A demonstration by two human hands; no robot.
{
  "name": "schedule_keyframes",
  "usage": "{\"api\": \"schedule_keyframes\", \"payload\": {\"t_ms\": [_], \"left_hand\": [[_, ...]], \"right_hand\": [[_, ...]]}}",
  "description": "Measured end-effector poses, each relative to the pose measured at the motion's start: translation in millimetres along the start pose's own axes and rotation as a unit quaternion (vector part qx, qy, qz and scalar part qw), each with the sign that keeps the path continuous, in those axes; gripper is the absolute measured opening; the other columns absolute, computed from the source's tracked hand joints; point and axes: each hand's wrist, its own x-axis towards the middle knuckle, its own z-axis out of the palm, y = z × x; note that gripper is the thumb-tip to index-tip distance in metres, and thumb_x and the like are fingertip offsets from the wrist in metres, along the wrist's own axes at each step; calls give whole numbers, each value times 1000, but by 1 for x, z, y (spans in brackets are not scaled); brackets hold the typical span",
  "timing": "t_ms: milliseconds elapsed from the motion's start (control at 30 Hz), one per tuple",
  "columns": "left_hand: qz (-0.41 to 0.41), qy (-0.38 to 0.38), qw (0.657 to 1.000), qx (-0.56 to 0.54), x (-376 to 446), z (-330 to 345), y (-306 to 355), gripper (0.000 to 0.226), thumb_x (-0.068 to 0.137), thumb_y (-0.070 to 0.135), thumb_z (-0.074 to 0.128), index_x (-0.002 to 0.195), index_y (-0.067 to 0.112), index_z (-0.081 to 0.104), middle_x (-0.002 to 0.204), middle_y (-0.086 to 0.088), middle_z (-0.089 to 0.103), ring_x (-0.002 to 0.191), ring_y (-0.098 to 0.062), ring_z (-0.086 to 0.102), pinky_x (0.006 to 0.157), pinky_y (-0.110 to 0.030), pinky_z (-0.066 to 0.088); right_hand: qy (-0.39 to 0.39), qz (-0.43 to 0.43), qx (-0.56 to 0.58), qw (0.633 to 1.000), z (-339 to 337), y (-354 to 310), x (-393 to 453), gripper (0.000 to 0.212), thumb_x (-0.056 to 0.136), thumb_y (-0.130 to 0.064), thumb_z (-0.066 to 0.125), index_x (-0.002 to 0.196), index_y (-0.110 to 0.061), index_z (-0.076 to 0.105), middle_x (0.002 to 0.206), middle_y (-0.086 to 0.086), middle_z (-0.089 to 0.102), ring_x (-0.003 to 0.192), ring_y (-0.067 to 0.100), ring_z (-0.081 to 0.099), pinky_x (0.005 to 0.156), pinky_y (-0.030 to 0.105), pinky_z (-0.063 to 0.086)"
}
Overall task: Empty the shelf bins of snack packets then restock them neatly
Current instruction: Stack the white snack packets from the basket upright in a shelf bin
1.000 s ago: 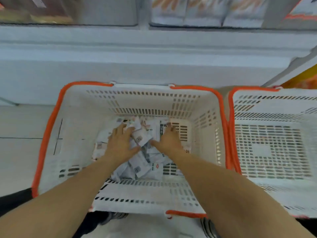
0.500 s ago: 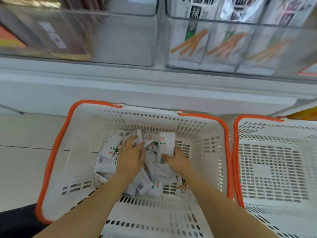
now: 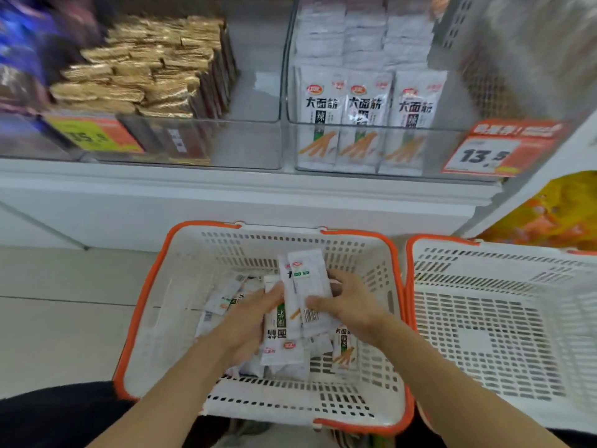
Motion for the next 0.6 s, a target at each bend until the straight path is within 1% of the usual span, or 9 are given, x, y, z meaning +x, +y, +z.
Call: {"api": "schedule_keyframes", "payload": {"t_ms": [67, 133, 200, 233, 267, 400, 500, 567, 600], "left_hand": [[-14, -36, 999, -7, -14, 3, -9, 38, 97, 25, 63, 134, 16, 60, 126, -18, 68, 116, -39, 65, 96, -54, 52], [-9, -5, 999, 36, -16, 2, -21, 41, 93, 21, 69, 132, 21, 59, 121, -9, 72, 112, -32, 68, 95, -50, 55], [0, 28, 992, 123, -12, 5, -30, 38, 92, 21, 71, 129, 24, 60, 114, 0, 74, 105, -15, 70, 93, -33, 56], [2, 42, 987, 153, -12, 9, -34, 32, 93, 19, 70, 124, 24, 61, 111, 2, 74, 99, -9, 70, 86, -24, 57], [3, 55, 986, 157, -9, 11, -38, 26, 94, 17, 69, 119, 23, 62, 110, 2, 74, 96, -7, 70, 81, -20, 57], [12, 85, 986, 141, -1, 18, -41, 19, 95, 9, 66, 114, 14, 66, 108, -6, 75, 85, -8, 72, 61, -17, 55], [26, 103, 988, 114, 0, 19, -33, 9, 96, 7, 63, 104, 11, 67, 82, 3, 76, 65, -4, 72, 51, -17, 53], [23, 111, 988, 103, -1, 15, -25, 6, 96, 12, 64, 100, 10, 68, 82, -1, 77, 68, -11, 72, 55, -24, 56], [22, 114, 987, 110, -1, 11, -23, 7, 96, 16, 66, 99, 11, 69, 88, -4, 77, 76, -14, 72, 64, -27, 58]], "right_hand": [[9, 22, 27, 999, 5, 11, -13, 41, 80, -5, 82, 119, -11, 70, 111, 7, 76, 102, 28, 73, 91, 52, 58], [5, 53, 44, 998, 8, 25, -24, 38, 84, -5, 78, 121, -9, 67, 111, 8, 76, 101, 29, 74, 91, 51, 58], [24, 77, 30, 996, 8, 36, -31, 33, 88, -6, 74, 119, -10, 65, 108, 6, 77, 96, 26, 75, 85, 47, 61], [36, 84, 17, 996, 7, 38, -34, 31, 89, -6, 73, 118, -12, 64, 105, 4, 77, 92, 24, 76, 81, 43, 62], [47, 88, -3, 995, 7, 40, -35, 29, 90, -8, 72, 117, -14, 64, 103, 2, 78, 89, 21, 76, 79, 40, 63], [72, 75, -92, 990, 7, 35, -35, 18, 92, -17, 72, 101, -30, 63, 96, -9, 75, 81, 9, 75, 76, 32, 63], [108, 76, -102, 986, 5, 27, -33, 15, 91, -20, 73, 96, -27, 61, 102, -1, 73, 84, 17, 74, 67, 34, 63], [154, 66, -87, 982, -1, 20, -33, 19, 90, -16, 75, 104, -16, 61, 104, 8, 71, 80, 22, 73, 54, 30, 59], [178, 52, -88, 979, -4, 17, -32, 23, 90, -16, 75, 108, -13, 62, 103, 8, 71, 78, 21, 73, 52, 28, 57]]}}
